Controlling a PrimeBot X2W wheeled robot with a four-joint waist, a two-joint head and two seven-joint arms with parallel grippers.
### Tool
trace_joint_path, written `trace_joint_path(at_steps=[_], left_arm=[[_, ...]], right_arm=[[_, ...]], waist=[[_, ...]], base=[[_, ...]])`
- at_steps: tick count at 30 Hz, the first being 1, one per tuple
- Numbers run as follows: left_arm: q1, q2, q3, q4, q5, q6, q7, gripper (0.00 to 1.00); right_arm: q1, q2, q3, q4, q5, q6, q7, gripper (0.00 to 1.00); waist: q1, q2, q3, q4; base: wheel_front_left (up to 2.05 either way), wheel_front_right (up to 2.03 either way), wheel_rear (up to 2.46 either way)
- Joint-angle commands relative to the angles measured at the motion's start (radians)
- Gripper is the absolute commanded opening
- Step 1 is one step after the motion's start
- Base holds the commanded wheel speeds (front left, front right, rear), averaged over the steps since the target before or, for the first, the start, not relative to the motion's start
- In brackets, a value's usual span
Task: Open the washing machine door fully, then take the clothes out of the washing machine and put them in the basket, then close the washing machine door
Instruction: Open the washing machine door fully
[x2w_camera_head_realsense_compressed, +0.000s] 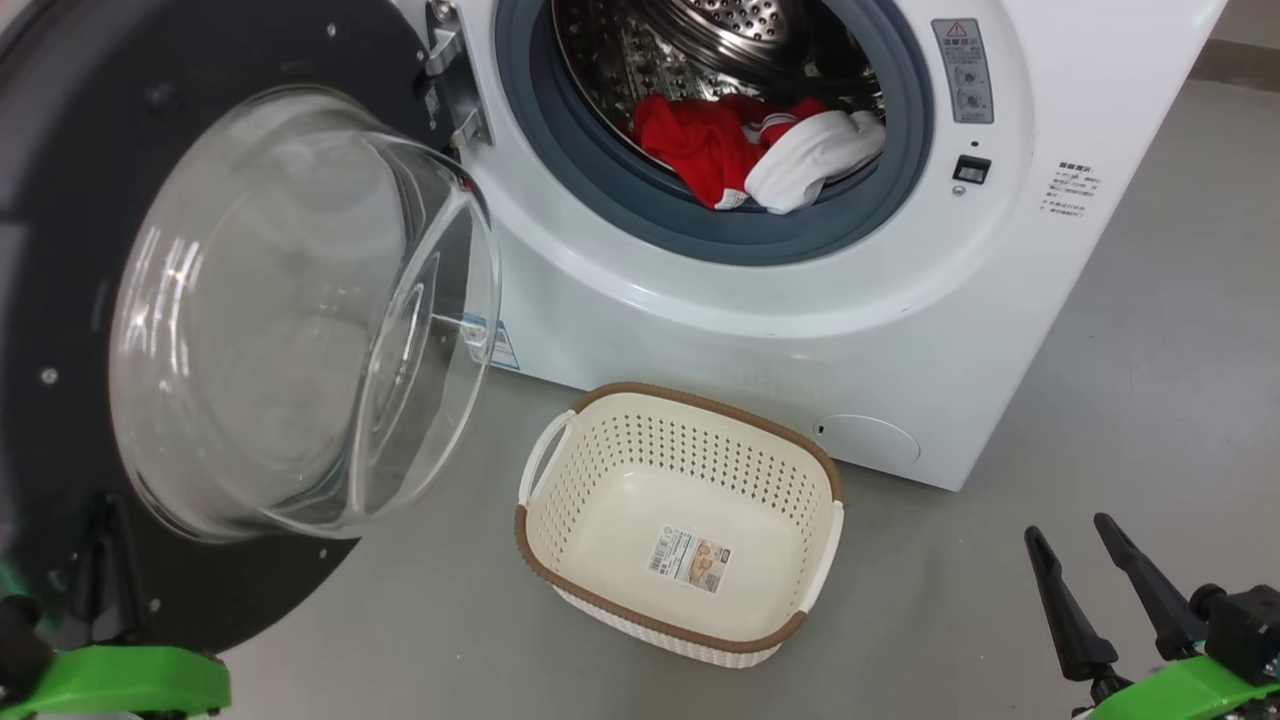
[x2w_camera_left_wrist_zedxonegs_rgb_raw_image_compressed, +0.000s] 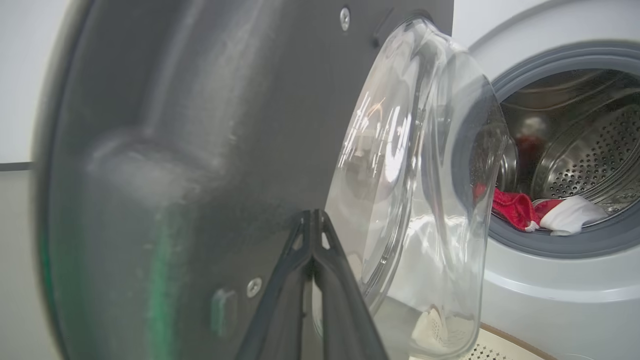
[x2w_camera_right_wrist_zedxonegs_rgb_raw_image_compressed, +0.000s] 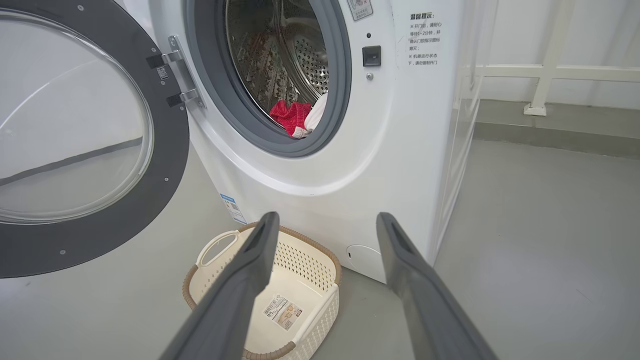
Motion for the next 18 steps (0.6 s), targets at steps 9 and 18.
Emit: trace_joint_path(at_steps=[9,18], left_arm=[[-0.151,0.090,0.132,0.091,0.033,-0.011,-0.006,0.00],[-0.219,0.123,0.207,0.167,0.059,-0.007,-0.006,0.00]], right_arm=[[-0.070,-0.050,0.027,-0.033,-0.002,0.006,-0.009,1.00],[-0.082,-0.064,0.029,-0.034,-0.001,0.006,-0.009,1.00]], waist=[[0.0000,0.0000,0.060,-0.010],[0.0000,0.0000,0.093,-0.022]], base=[[0.00,0.00,0.00],[0.00,0.00,0.00]])
